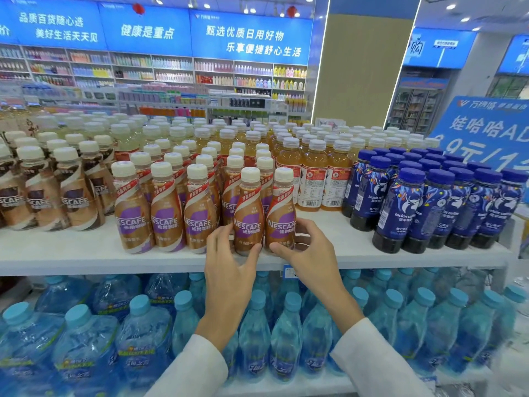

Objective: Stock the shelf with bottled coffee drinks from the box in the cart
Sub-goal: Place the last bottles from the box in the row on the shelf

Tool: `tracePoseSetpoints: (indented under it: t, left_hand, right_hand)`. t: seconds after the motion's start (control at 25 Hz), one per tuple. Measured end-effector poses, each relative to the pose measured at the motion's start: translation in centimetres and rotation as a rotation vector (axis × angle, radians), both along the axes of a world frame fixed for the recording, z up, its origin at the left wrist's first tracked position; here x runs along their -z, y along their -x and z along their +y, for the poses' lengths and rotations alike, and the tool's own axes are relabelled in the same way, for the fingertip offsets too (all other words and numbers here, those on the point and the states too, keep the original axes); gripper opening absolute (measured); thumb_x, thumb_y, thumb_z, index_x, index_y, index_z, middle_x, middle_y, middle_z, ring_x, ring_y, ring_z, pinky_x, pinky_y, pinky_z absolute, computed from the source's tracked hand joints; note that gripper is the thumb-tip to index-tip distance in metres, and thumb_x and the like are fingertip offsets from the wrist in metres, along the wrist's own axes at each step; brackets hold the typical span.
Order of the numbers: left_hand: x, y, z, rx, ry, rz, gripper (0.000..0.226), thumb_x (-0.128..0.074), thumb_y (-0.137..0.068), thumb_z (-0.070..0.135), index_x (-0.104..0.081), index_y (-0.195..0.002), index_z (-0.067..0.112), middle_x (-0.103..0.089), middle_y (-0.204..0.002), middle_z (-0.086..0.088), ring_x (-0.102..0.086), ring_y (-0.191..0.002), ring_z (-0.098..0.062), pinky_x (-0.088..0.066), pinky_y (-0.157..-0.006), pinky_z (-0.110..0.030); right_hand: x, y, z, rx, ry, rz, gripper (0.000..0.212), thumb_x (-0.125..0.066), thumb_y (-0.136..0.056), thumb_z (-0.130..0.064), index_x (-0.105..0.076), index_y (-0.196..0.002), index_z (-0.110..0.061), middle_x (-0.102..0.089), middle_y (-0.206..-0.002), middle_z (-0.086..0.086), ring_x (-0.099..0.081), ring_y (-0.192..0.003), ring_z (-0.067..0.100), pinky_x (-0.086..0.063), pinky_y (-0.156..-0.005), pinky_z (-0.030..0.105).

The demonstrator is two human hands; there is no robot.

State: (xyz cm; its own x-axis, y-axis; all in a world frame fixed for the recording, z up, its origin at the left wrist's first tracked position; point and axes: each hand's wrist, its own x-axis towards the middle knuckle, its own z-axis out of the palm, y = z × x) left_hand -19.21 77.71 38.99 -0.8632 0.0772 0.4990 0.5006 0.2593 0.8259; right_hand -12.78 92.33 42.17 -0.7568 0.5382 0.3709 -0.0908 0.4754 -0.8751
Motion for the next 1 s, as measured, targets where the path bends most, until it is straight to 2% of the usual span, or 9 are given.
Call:
tracePoseSetpoints:
  t: [0.32, 0.4, 0.72, 1.0]
  left_hand:
    - [0.7, -0.4, -0.6, -0.154, 0.022, 0.138, 0.060, -0.078, -0.090, 0.029, -0.052, -0.142, 0.012, -0.048, -0.123, 0.002, -0.055, -0.111, -0.015, -0.053, -0.091, -0.031]
    - [0.8, -0.3, -0.7, -0.170, 0.028, 0.159, 0.060, -0.077, -0.091, 0.027, -0.052, -0.142, 0.011, -0.045, -0.121, 0.002, -0.056, -0.107, -0.017, -0.055, -0.087, -0.033]
    - [0.7, -0.2, -0.4, -0.169, 0.011, 0.152, 0.053, -0.071, -0.096, 0.026, -0.049, -0.143, 0.015, -0.052, -0.124, -0.003, -0.056, -0.115, -0.024, -0.055, -0.092, -0.041]
    - [0.7, -0.2, -0.1, -0.179, -0.014, 0.155, 0.052, -0.071, -0.096, 0.024, -0.049, -0.141, 0.013, -0.051, -0.127, -0.004, -0.054, -0.122, -0.026, -0.054, -0.097, -0.046]
  right_hand:
    - [0.6, 1.5, -1.9, 0.030, -0.007, 0.027, 0.058, -0.091, -0.071, -0.036, -0.055, -0.116, -0.037, -0.065, -0.113, -0.013, -0.065, -0.098, 0.000, -0.054, -0.076, 0.013]
    - [0.8, 1.9, -2.4, 0.043, -0.002, 0.034, 0.057, -0.091, -0.071, -0.037, -0.054, -0.115, -0.037, -0.065, -0.113, -0.013, -0.065, -0.098, 0.001, -0.053, -0.075, 0.012]
    - [0.9, 2.8, -3.0, 0.072, -0.032, 0.035, 0.059, -0.089, -0.074, -0.039, -0.052, -0.119, -0.033, -0.062, -0.116, -0.010, -0.063, -0.100, 0.002, -0.051, -0.077, 0.011]
    - [1.3, 2.9, -3.0, 0.073, -0.042, 0.045, 0.058, -0.088, -0.075, -0.041, -0.049, -0.117, -0.039, -0.060, -0.116, -0.012, -0.062, -0.102, 0.002, -0.051, -0.079, 0.012]
